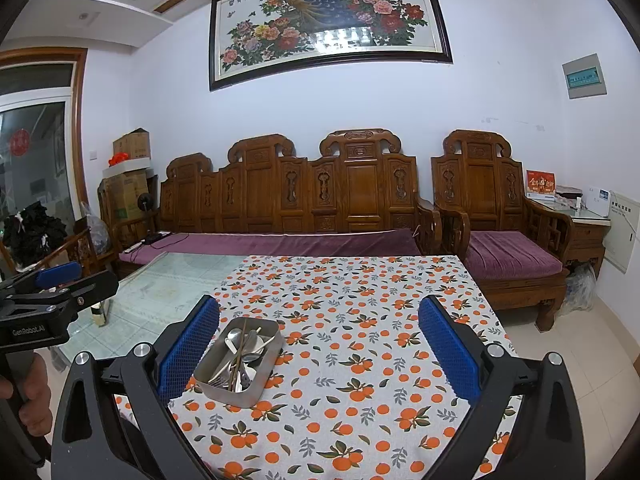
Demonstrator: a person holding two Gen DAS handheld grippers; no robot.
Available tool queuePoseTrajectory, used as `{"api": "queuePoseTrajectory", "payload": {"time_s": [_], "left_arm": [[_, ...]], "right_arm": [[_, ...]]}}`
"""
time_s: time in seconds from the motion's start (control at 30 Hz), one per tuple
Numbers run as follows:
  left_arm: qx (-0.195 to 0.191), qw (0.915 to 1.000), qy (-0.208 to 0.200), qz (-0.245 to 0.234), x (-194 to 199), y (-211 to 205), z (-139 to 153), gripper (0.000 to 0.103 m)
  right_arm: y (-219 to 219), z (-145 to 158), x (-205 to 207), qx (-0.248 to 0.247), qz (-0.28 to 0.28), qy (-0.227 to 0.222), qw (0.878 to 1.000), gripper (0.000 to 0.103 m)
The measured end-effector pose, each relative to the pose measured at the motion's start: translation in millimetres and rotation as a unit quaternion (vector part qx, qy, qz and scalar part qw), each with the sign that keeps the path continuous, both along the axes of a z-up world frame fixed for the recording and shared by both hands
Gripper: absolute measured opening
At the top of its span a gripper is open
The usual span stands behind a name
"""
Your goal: Organize utensils
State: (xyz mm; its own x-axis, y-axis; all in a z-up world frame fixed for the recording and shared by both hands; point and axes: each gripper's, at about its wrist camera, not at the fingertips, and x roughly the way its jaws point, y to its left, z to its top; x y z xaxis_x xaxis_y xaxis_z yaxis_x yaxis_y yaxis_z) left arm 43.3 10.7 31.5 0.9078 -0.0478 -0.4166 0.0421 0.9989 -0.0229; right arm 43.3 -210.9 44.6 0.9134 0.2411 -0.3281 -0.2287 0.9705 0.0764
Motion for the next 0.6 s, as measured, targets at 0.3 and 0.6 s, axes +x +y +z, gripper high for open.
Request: {"api": "queuePoseTrajectory", "payload": {"time_s": [0.3,0.6], "left_arm": [[0.003,1.0,0.001,0.0,-0.7,-1.1,-2.0,0.095],[0.003,1.0,0.001,-0.001,-0.3,-2.1,-2.4,0.095]], "right_arm": [[1.6,0.6,-0.6,0.0,0.0,0.0,1.0,0.1],[1.7,0.3,-0.2,0.0,0.001,0.0,1.0,0.1]]}}
